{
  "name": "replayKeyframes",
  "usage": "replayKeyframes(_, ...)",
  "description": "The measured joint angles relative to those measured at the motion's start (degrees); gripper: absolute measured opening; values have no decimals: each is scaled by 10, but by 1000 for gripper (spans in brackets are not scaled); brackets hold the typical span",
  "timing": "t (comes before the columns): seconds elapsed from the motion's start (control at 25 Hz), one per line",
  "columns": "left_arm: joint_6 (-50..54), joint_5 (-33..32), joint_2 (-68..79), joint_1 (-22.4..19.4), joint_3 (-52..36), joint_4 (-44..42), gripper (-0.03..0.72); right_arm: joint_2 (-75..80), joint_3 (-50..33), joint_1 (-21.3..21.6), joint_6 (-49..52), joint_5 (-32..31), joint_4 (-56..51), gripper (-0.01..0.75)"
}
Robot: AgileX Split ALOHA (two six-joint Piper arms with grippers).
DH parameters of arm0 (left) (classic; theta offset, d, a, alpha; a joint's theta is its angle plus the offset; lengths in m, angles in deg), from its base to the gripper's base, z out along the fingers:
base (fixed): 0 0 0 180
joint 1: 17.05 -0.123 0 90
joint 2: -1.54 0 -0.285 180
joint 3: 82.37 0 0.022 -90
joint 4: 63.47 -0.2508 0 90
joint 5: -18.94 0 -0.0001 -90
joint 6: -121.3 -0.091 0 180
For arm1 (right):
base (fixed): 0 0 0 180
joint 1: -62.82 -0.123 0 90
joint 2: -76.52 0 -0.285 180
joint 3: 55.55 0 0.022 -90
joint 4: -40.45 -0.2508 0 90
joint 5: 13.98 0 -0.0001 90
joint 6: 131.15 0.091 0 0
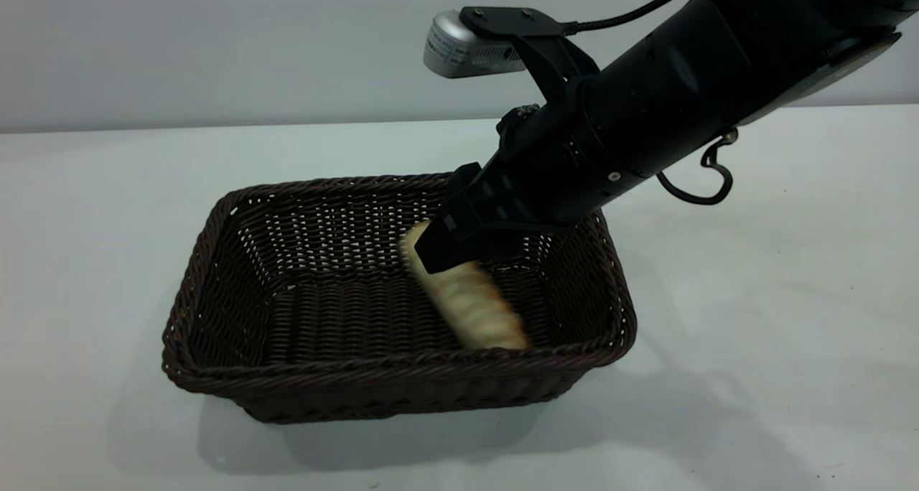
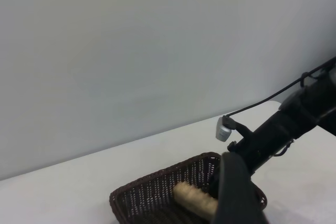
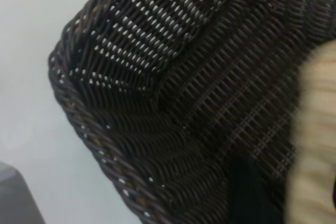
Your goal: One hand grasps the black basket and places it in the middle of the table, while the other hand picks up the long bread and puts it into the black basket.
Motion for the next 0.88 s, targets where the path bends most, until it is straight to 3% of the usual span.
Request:
replayKeyframes(0.2, 0, -2, 0, 0, 0, -14, 524, -68, 0, 0, 11, 43, 46, 398)
replayKeyframes(0.36, 2, -3, 0, 0, 0, -51, 524, -209, 0, 0, 127, 43, 184, 357)
replayKeyframes(0.48, 12, -3, 0, 0, 0, -86, 524, -308, 0, 0, 308, -19, 359, 351)
replayKeyframes(0.68, 17, -3, -19, 0, -13, -135, 524, -428, -3, 0, 625, -208, 675, 349)
replayKeyframes(0.88, 21, -3, -42, 0, -96, -178, 524, -573, -66, 0, 737, -309, 774, 335)
